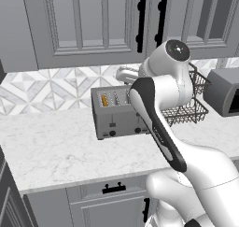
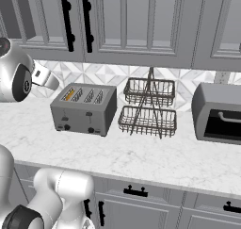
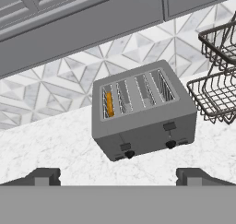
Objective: Start the toaster. Once the lever pops up, take the bread to the plate on the dining counter.
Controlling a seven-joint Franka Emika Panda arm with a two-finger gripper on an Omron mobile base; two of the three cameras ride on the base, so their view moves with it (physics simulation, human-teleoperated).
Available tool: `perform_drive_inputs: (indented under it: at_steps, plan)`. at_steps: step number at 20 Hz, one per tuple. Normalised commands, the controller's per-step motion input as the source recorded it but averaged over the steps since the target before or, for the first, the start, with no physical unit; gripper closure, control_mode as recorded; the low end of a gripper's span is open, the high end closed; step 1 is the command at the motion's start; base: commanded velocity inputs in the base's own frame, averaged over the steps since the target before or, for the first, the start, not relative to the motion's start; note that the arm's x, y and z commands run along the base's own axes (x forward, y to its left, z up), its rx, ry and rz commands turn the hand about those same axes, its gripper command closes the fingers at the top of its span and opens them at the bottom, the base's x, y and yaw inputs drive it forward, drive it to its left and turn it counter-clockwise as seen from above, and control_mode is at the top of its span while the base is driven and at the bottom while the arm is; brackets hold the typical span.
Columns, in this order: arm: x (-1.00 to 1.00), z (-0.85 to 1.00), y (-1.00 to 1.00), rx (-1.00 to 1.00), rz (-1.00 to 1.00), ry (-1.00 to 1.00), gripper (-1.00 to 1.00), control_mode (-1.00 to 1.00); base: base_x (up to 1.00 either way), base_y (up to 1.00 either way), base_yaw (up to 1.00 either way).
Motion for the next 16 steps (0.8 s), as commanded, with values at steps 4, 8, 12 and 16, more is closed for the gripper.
perform_drive_inputs:
  at_steps: [4,8,12,16]
  plan:
    - [0.00,0.00,0.00,0.00,0.00,0.00,-1.00,-1.00,0.00,0.00,0.00]
    - [0.00,0.00,0.00,0.00,0.00,0.00,-1.00,-1.00,0.00,0.00,0.00]
    - [0.00,0.00,0.00,0.00,0.00,0.00,-1.00,-1.00,0.00,0.00,0.00]
    - [0.00,0.00,0.00,0.00,0.00,0.00,-1.00,-1.00,0.00,0.00,0.00]
